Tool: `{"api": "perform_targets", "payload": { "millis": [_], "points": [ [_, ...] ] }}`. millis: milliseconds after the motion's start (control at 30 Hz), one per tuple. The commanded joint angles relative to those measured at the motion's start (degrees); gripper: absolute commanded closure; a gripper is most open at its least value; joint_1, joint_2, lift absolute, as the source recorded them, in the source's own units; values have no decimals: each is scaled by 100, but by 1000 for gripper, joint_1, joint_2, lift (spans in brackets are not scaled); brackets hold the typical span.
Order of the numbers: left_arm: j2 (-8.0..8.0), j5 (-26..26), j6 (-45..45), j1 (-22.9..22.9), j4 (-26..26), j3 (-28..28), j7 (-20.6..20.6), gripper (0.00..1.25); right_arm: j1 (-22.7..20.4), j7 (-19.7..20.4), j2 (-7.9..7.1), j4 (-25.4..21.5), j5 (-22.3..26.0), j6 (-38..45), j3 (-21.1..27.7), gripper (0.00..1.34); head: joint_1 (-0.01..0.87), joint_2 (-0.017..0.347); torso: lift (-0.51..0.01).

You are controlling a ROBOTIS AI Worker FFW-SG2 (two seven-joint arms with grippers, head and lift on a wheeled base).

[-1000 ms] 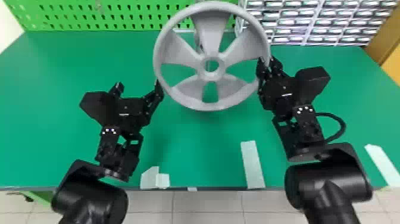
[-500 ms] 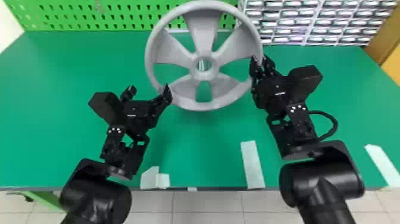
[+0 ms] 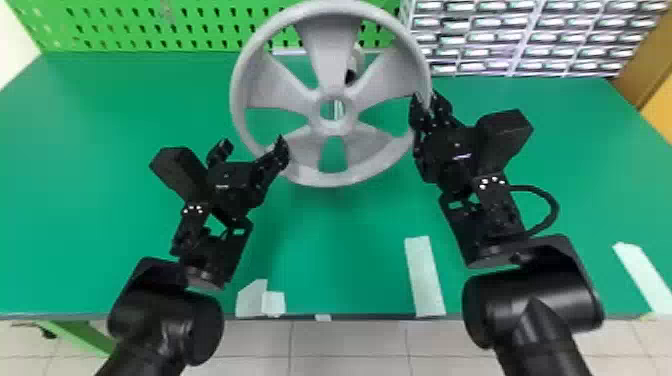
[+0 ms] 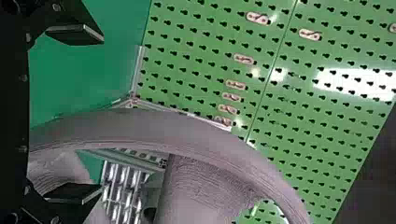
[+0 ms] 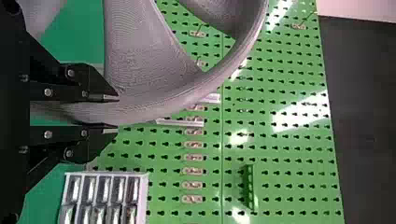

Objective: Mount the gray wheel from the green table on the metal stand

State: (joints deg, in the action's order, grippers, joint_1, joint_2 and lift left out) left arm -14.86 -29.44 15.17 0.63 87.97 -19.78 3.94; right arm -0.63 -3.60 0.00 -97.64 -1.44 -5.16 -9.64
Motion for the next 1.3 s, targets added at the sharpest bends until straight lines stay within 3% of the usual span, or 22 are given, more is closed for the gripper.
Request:
{"api": "perform_targets", "payload": {
  "millis": [0, 733, 833, 933, 1133, 1267],
  "points": [
    [27, -88, 179, 113, -167, 18, -7, 160, -16, 0, 5, 0, 21, -29, -29, 1095, 867, 52, -100],
    [159, -202, 531, 464, -606, 106, -156, 180, -113, 0, 5, 0, 92, -108, -12, 1095, 867, 52, -100],
    [159, -229, 531, 517, -685, 106, -270, 338, -113, 0, 5, 0, 100, -108, -38, 1095, 867, 52, -100],
    [159, -229, 539, 543, -703, 97, -358, 576, -104, 0, 0, 0, 92, -108, -29, 1095, 867, 52, -100],
    [159, -264, 539, 570, -703, 53, -464, 634, -104, 0, 5, 0, 92, -108, 6, 1095, 867, 52, -100],
    [159, -264, 539, 579, -703, 18, -508, 763, -104, 0, 5, 0, 92, -117, 15, 1095, 867, 52, -100]
  ]
}}
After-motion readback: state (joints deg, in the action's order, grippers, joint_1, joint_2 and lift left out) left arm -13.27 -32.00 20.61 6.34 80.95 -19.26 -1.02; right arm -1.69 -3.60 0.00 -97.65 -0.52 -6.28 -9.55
